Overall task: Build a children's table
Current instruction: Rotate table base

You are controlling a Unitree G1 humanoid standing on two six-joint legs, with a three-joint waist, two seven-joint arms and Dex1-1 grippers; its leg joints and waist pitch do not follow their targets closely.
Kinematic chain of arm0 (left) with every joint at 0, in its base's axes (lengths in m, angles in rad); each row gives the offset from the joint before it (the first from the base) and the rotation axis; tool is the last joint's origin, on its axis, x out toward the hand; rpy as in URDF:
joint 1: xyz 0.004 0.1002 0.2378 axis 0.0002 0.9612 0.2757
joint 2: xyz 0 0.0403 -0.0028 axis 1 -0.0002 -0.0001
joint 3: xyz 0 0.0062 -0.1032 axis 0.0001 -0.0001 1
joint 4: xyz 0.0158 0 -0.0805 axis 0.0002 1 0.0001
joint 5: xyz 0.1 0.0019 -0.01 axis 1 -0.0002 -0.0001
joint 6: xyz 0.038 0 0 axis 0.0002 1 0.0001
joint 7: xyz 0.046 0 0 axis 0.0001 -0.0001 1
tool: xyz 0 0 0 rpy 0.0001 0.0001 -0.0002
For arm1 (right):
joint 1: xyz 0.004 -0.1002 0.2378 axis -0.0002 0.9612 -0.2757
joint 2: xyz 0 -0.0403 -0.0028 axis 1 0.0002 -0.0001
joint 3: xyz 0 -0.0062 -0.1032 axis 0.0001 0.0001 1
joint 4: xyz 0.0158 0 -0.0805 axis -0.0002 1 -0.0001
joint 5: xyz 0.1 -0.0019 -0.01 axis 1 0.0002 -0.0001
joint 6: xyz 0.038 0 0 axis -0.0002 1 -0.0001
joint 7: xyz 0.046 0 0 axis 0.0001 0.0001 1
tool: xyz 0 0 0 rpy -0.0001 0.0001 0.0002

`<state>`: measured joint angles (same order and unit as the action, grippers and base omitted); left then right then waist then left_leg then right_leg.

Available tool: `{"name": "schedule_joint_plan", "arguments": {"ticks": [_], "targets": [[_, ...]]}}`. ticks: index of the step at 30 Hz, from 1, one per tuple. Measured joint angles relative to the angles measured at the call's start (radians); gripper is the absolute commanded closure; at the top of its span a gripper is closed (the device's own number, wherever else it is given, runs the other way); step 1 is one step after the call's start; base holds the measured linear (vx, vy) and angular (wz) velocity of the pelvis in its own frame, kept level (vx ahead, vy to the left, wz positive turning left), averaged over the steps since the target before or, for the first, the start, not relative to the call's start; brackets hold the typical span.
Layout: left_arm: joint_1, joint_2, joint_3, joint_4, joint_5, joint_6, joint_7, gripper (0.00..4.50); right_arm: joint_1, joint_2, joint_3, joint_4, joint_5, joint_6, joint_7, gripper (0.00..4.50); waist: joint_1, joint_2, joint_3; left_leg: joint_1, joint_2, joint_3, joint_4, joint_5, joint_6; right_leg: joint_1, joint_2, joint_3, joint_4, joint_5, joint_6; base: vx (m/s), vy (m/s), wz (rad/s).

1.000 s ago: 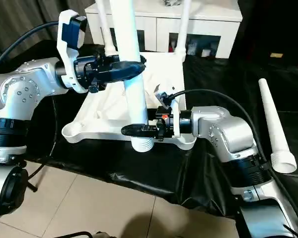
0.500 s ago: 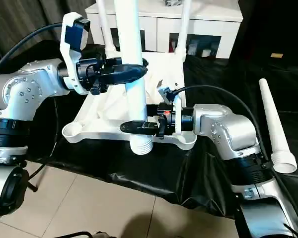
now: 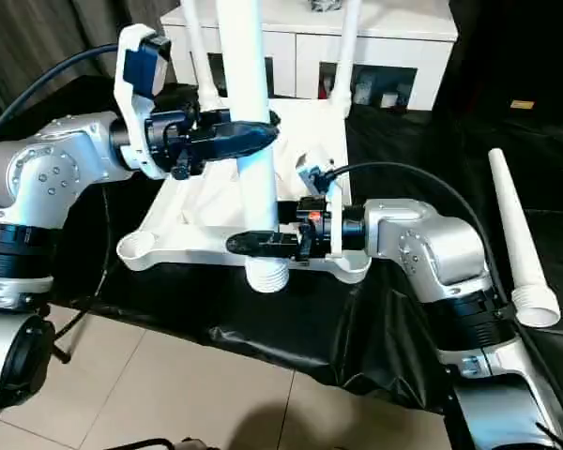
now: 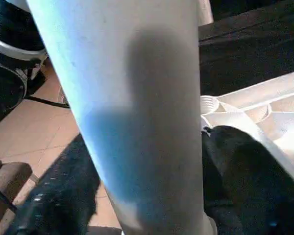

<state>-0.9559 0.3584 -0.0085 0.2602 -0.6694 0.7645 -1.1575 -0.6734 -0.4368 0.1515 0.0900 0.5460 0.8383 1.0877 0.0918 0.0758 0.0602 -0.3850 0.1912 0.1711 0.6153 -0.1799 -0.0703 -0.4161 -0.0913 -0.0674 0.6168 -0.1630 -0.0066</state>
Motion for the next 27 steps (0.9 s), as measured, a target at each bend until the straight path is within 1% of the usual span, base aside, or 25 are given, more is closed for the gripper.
{"name": "schedule_joint_plan", "arguments": {"ticks": [2, 5, 6, 9, 10, 11, 13, 14, 15, 16, 19, 22, 23, 24, 25, 27], "targets": [[0.000, 0.000, 0.000, 0.000, 0.000, 0.000, -0.002, 2.73, 0.000, 0.001, 0.000, 0.000, 0.002, 0.006, 0.000, 1.43, 0.000, 0.000, 0.000, 0.000, 0.000, 0.000, 0.000, 0.000, 0.000, 0.000, 0.000, 0.000, 0.000, 0.000, 0.000, 0.000, 0.000, 0.00], [0.000, -0.001, 0.000, 0.000, 0.000, -0.001, -0.005, 2.73, 0.000, 0.001, 0.000, -0.002, 0.005, 0.010, 0.001, 1.48, 0.000, 0.002, -0.001, 0.000, 0.000, 0.000, 0.000, 0.000, 0.000, 0.000, 0.000, 0.000, 0.000, 0.000, 0.000, 0.000, 0.000, 0.00], [0.000, -0.001, 0.000, 0.000, 0.000, -0.001, -0.006, 2.73, 0.000, 0.001, 0.000, -0.004, 0.006, 0.011, 0.001, 1.86, 0.000, 0.002, -0.001, 0.000, 0.000, 0.000, 0.000, 0.000, 0.000, 0.000, 0.000, 0.000, 0.000, 0.000, 0.000, 0.000, 0.000, 0.00], [0.000, -0.005, 0.000, 0.000, 0.003, -0.004, -0.005, 2.73, 0.000, 0.001, 0.001, -0.010, 0.007, 0.012, 0.002, 1.89, 0.000, 0.004, -0.001, 0.000, 0.000, 0.000, 0.000, 0.000, 0.000, 0.000, 0.000, 0.000, 0.000, 0.000, 0.000, 0.000, 0.000, 0.00], [0.000, -0.005, 0.000, 0.001, 0.004, -0.005, -0.005, 2.73, 0.000, 0.000, 0.002, -0.012, 0.007, 0.012, 0.002, 1.96, 0.000, 0.005, -0.002, 0.000, 0.000, 0.000, 0.000, 0.000, 0.000, 0.000, 0.000, 0.000, 0.000, 0.000, 0.000, 0.000, 0.000, 0.00], [0.000, -0.007, 0.000, 0.002, 0.008, -0.010, -0.005, 2.73, 0.000, -0.001, 0.002, -0.012, 0.007, 0.013, 0.000, 2.25, 0.000, 0.006, -0.002, 0.000, 0.000, 0.000, 0.001, 0.000, 0.000, 0.000, 0.000, 0.000, 0.000, 0.000, 0.000, 0.000, 0.000, 0.00], [0.000, -0.016, 0.002, 0.014, 0.012, -0.015, 0.012, 2.73, 0.001, -0.006, 0.002, -0.015, 0.005, 0.012, -0.003, 2.30, -0.002, 0.009, -0.003, 0.000, 0.000, 0.000, 0.001, 0.000, 0.000, 0.001, 0.000, 0.000, 0.000, 0.000, 0.000, 0.000, 0.000, 0.00], [0.000, -0.017, 0.003, 0.023, 0.009, -0.015, 0.015, 2.17, 0.003, -0.007, 0.003, -0.018, 0.004, 0.012, -0.005, 2.37, -0.002, 0.009, -0.003, 0.000, 0.000, 0.000, 0.001, 0.000, 0.000, 0.001, 0.000, 0.000, 0.000, 0.000, 0.000, 0.000, 0.000, 0.00], [0.000, -0.017, 0.003, 0.028, 0.007, -0.013, 0.012, 2.04, 0.006, -0.008, 0.003, -0.019, 0.004, 0.012, -0.009, 2.41, -0.001, 0.010, -0.003, 0.000, 0.000, 0.000, 0.001, 0.000, 0.000, 0.001, 0.000, 0.000, 0.000, 0.000, 0.000, 0.000, 0.000, 0.00], [0.000, -0.017, 0.003, 0.032, 0.008, -0.012, 0.015, 2.04, 0.007, -0.008, 0.003, -0.022, 0.005, 0.013, -0.010, 2.44, -0.002, 0.010, -0.003, 0.000, 0.000, 0.000, 0.001, 0.000, 0.000, 0.000, 0.000, 0.000, 0.000, 0.000, 0.000, 0.000, 0.000, 0.00], [0.000, -0.017, 0.008, 0.033, 0.006, -0.001, 0.018, 1.74, 0.011, -0.008, 0.003, -0.040, 0.005, 0.014, -0.014, 2.53, -0.003, 0.012, -0.003, 0.000, 0.000, 0.000, 0.001, 0.000, 0.000, 0.001, 0.000, 0.000, 0.000, 0.000, 0.000, 0.000, 0.000, 0.00], [0.000, -0.017, 0.011, 0.034, -0.002, 0.012, 0.016, 1.51, 0.014, -0.009, 0.002, -0.046, 0.006, 0.014, -0.024, 2.57, -0.002, 0.014, -0.003, 0.000, 0.000, 0.000, 0.001, 0.000, 0.000, 0.000, 0.000, 0.000, 0.000, 0.000, 0.000, 0.000, 0.000, 0.00], [0.000, -0.017, 0.011, 0.034, -0.003, 0.013, 0.016, 1.51, 0.015, -0.009, 0.002, -0.048, 0.006, 0.014, -0.029, 2.57, -0.002, 0.015, -0.003, 0.000, 0.000, 0.000, 0.001, 0.000, 0.000, 0.001, 0.000, 0.000, 0.000, 0.000, 0.000, 0.000, 0.000, 0.00], [0.000, -0.017, 0.012, 0.034, -0.003, 0.013, 0.016, 1.28, 0.015, -0.009, 0.002, -0.050, 0.006, 0.014, -0.034, 2.60, -0.002, 0.016, -0.004, 0.000, 0.000, 0.000, 0.001, 0.000, 0.000, 0.001, 0.000, 0.000, 0.000, 0.000, 0.000, 0.000, 0.000, 0.00], [0.000, -0.017, 0.012, 0.034, -0.003, 0.013, 0.016, 1.28, 0.018, -0.009, -0.001, -0.051, 0.006, 0.014, -0.037, 2.60, -0.002, 0.016, -0.004, 0.000, 0.000, 0.000, 0.001, 0.000, 0.000, 0.001, 0.000, 0.000, 0.000, 0.000, 0.000, 0.000, 0.000, 0.00], [-0.001, -0.020, 0.013, 0.041, -0.002, 0.000, 0.017, 1.06, 0.028, -0.009, -0.014, -0.055, 0.006, 0.013, -0.048, 2.61, -0.002, 0.018, -0.004, 0.000, 0.000, -0.001, 0.001, 0.000, 0.000, 0.001, 0.000, 0.000, 0.000, 0.000, 0.000, 0.000, 0.000, 0.00]]}}
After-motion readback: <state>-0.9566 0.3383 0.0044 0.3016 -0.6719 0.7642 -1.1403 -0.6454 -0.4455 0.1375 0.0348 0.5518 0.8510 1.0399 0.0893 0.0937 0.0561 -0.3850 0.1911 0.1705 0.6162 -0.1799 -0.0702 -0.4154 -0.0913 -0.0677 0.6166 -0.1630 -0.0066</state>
